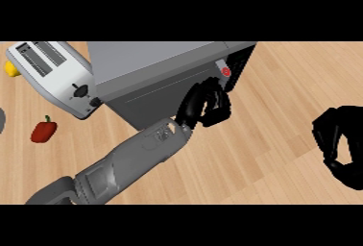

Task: Pick up the milk, place it into the microwave and close the microwave

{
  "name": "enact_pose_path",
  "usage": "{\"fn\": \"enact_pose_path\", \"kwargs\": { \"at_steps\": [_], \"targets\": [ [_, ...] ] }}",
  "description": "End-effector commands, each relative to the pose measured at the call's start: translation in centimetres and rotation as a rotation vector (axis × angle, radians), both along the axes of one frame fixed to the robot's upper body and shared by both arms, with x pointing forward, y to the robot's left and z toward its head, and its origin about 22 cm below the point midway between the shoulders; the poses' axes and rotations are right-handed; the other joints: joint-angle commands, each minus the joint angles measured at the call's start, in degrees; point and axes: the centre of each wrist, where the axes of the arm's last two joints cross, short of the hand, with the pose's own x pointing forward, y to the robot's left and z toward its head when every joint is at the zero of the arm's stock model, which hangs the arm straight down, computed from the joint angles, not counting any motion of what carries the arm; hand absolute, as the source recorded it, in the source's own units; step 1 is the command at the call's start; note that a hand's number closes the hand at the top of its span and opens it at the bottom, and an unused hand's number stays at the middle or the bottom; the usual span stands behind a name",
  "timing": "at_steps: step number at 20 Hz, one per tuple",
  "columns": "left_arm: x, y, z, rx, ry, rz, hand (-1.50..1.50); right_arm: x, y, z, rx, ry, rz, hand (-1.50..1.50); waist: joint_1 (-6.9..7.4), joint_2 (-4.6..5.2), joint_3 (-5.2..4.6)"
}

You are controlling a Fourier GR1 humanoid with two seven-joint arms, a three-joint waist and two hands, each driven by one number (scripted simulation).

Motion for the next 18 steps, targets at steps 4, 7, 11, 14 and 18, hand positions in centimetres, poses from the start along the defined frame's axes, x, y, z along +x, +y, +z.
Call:
{"fn": "enact_pose_path", "kwargs": {
  "at_steps": [4,7,11,14,18],
  "targets": [
    [0.3,-3.2,3.5,-0.039,-0.101,-0.078,1.50,-0.5,2.0,0.8,0.008,-0.027,0.155,1.50,-1.93,-0.17,0.04],
    [0.2,-3.4,3.7,-0.052,-0.108,-0.070,1.50,-0.8,2.2,0.8,0.000,-0.022,0.164,1.50,-2.79,-0.16,0.15],
    [0.1,-3.2,3.3,-0.058,-0.115,-0.048,1.50,-1.1,3.1,1.2,0.012,-0.034,0.193,1.50,-3.31,-0.06,0.13],
    [0.1,-3.2,3.3,-0.066,-0.119,-0.034,1.50,-1.3,3.4,1.6,0.007,-0.037,0.208,1.50,-3.26,-0.16,0.08],
    [0.1,-3.3,3.5,-0.081,-0.108,-0.018,1.50,-1.8,4.1,1.7,0.008,-0.036,0.235,1.50,-4.00,-0.31,0.07]
  ]
}}
